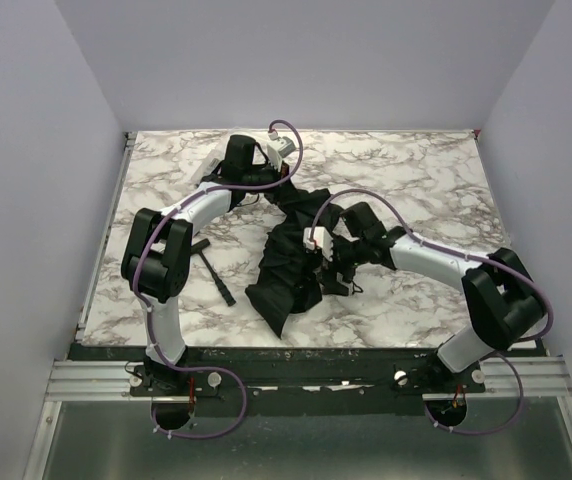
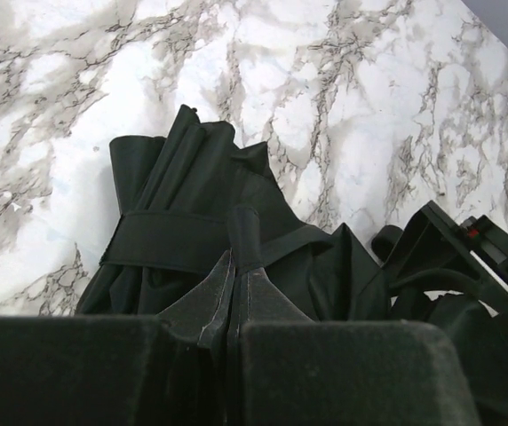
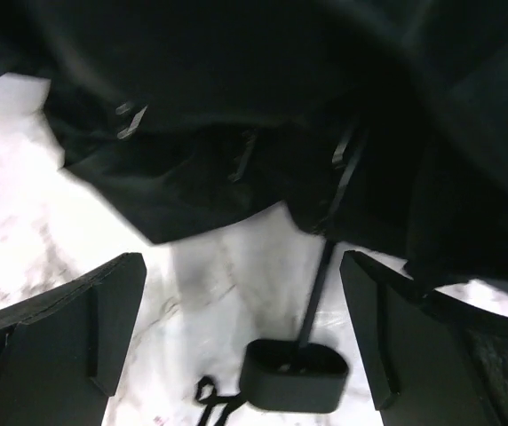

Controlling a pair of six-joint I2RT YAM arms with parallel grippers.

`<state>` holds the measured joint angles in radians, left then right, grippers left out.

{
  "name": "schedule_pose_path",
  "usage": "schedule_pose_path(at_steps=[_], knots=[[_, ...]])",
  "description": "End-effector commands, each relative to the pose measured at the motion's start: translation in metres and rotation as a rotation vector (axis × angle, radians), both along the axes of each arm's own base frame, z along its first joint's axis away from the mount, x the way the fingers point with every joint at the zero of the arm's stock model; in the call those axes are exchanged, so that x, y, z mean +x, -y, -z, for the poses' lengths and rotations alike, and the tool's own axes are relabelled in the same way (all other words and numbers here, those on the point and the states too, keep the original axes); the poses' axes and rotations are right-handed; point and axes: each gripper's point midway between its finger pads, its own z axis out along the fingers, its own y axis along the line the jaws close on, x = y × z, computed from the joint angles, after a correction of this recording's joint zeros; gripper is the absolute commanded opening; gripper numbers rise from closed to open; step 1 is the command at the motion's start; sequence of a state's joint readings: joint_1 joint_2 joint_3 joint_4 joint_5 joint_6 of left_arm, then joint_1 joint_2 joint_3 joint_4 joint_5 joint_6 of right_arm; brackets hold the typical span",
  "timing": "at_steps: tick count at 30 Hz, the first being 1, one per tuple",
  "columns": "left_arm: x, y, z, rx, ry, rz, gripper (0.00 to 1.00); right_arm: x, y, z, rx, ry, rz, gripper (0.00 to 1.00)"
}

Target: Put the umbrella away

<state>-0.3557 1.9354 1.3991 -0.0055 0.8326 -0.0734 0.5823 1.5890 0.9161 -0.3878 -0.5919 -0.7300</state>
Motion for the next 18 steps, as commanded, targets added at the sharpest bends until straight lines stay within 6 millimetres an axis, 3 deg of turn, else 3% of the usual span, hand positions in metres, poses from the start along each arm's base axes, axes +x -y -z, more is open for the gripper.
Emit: schedule_pose_path(at_steps=[1,5,8,14,16,18], knots=[[0.009,0.0,-0.026,0.009,0.099,-0.017,0.0,0.066,-0.01,-0.023,0.054,0.298,0.221,1.0],[0.02,-0.001,-0.031,0.021,0.131,-0.042,0.0,0.072,-0.003,-0.007,0.017,0.351,0.223,0.98],[0.035,-0.004,-0.039,0.034,0.167,-0.094,0.0,0.065,0.0,0.003,0.0,0.346,0.189,0.88],[0.069,0.001,-0.067,-0.011,0.21,-0.202,0.0,0.049,0.003,0.02,-0.019,0.319,0.106,0.49],[0.077,0.005,-0.07,-0.016,0.198,-0.227,0.09,0.048,0.003,0.023,-0.023,0.313,0.094,0.37],[0.082,0.009,-0.072,-0.018,0.188,-0.245,0.24,0.047,0.003,0.027,-0.029,0.313,0.074,0.27]])
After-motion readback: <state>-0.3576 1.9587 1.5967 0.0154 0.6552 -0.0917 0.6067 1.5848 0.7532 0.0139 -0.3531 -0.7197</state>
